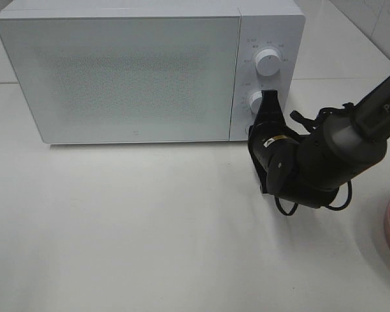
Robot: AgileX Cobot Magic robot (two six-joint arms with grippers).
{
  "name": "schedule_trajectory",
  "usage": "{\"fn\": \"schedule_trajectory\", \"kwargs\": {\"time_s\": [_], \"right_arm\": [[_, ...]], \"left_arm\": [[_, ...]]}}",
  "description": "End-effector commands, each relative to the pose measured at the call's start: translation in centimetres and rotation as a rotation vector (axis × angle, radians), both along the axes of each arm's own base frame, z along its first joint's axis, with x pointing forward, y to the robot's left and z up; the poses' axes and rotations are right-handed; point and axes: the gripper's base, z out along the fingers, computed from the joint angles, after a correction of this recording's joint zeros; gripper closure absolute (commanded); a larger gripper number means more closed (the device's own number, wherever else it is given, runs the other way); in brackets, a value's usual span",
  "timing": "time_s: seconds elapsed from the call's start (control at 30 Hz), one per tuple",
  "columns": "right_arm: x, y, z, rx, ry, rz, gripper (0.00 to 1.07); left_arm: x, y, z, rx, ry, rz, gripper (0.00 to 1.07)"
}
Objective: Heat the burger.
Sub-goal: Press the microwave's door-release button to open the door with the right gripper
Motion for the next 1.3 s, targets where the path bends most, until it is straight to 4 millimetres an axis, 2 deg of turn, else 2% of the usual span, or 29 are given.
{"fn": "schedule_trajectory", "kwargs": {"time_s": [0.03, 0.73, 1.0, 1.3], "right_arm": [[0.6, 0.3, -0.3, -0.014, 0.004, 0.020, 1.07], [2.0, -0.4, 0.3, 0.016, -0.053, -0.034, 1.07], [3.2, 0.6, 1.4, 0.071, -0.107, -0.023, 1.07], [3.3, 0.3, 1.5, 0.082, -0.115, -0.058, 1.07]], "left_arm": [[-0.3, -0.1, 0.0, -0.004, -0.015, -0.001, 0.09], [-0.3, -0.1, 0.0, -0.004, -0.015, -0.001, 0.09], [-0.3, -0.1, 0.0, -0.004, -0.015, -0.001, 0.09], [-0.3, -0.1, 0.0, -0.004, -0.015, -0.001, 0.09]]}}
